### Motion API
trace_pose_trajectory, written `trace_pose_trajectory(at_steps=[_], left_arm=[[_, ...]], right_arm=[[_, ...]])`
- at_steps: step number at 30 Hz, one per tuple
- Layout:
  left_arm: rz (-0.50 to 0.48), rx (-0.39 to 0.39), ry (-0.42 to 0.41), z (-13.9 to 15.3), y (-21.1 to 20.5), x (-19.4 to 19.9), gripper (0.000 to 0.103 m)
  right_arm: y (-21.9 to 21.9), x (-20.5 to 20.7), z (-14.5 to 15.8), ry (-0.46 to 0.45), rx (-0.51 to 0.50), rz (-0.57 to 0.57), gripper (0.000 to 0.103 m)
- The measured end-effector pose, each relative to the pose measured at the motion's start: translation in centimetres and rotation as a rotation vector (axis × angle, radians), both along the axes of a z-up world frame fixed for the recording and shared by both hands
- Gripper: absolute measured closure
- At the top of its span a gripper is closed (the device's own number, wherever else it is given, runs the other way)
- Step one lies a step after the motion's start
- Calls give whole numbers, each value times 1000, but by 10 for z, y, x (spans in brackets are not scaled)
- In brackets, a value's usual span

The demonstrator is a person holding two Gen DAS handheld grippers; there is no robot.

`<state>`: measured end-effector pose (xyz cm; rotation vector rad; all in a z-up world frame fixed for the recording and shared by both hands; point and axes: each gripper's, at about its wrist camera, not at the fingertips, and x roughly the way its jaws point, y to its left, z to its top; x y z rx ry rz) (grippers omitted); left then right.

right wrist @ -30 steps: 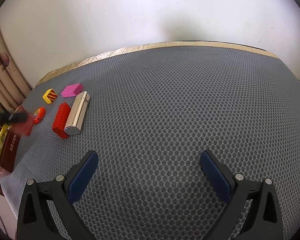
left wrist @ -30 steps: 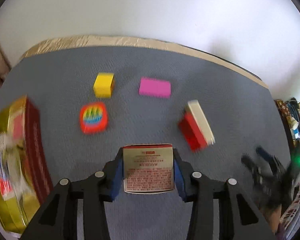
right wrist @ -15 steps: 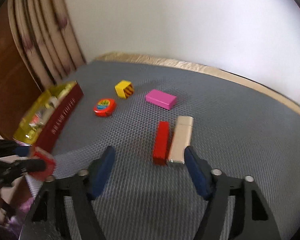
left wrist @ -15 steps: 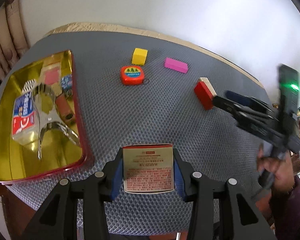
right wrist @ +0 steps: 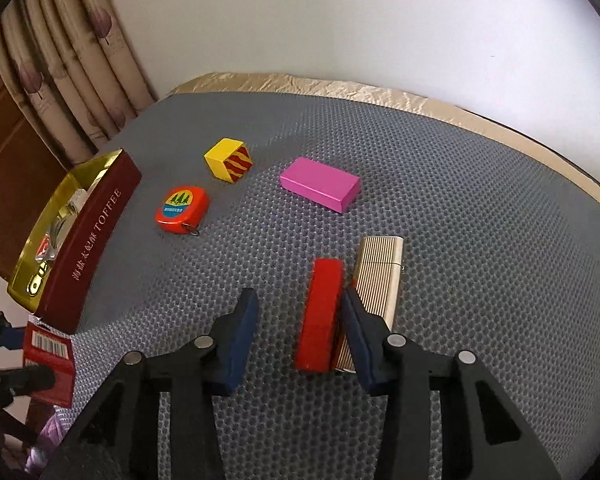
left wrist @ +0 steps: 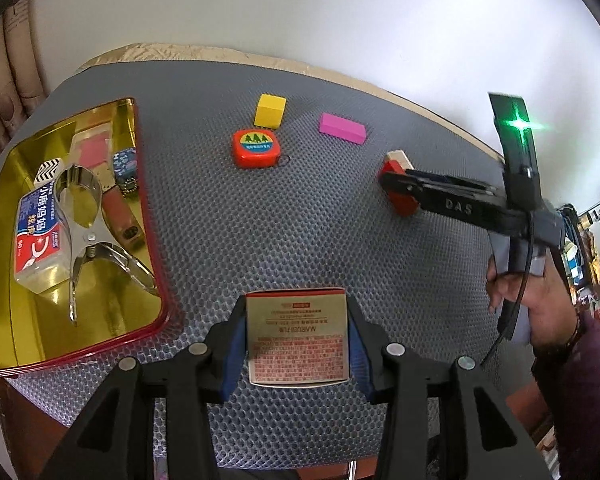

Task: Organize rigid objects
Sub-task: 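Carry the label box toward the tray with the left tool while the right tool grasps the red block, then set the label box into the gold tray with the left tool while the right tool lifts the red block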

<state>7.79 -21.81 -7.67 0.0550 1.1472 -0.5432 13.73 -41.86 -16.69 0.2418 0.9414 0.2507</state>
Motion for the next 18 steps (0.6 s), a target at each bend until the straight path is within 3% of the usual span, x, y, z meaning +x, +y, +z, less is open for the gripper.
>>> trace_pose_trajectory(at_steps=[2,5,12,18], left_arm=[[3,3,5,-2,-2,1,57],[5,7,3,-1,-1,-1,57],[19,16,19,-6,-9,1,57],[13,-10,-20,9,-7,-8,57]], right_arm=[[5,6,-4,32,-33,8,81],[8,11,-16,85,-48,0,86],[4,9,-17,78,-9,-37,89],[5,-22,-11,41,84,-43,89]])
